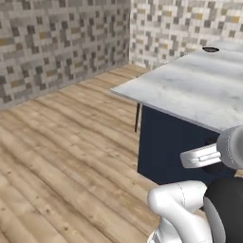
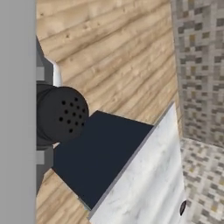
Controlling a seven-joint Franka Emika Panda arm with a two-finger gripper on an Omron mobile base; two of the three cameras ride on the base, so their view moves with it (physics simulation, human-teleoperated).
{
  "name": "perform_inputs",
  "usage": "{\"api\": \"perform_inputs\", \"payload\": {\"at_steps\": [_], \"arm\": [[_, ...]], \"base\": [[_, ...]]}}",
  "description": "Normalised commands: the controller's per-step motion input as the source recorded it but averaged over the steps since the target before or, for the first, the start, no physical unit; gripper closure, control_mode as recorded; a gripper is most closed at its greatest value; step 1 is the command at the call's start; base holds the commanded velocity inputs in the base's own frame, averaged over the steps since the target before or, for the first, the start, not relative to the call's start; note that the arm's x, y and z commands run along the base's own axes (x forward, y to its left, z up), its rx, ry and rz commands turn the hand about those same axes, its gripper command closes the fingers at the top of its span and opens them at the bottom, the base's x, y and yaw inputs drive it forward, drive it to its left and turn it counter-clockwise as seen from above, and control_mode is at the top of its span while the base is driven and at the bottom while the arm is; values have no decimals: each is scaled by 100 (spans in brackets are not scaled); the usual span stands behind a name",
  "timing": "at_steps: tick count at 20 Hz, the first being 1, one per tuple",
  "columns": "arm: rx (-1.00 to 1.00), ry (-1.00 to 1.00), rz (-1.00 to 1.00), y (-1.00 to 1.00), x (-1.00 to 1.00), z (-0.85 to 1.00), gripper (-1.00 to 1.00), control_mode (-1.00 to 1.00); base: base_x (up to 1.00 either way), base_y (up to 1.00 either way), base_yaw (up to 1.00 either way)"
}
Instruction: Retrieve the shaker from the cabinet and place it next the steak on a plate on the dining table.
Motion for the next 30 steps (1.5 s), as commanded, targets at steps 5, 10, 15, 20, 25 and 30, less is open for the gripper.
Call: {"api": "perform_inputs", "payload": {"at_steps": [5,10,15,20,25,30], "arm": [[0,0,0,0,0,0,100,100],[0,0,0,0,0,0,100,100],[0,0,0,0,0,0,100,100],[0,0,0,0,0,0,100,100],[0,0,0,0,0,0,100,100],[0,0,0,0,0,0,100,100]], "base": [[100,100,-53],[100,100,-58],[76,100,-52],[69,100,-54],[63,100,-55],[53,100,-53]]}}
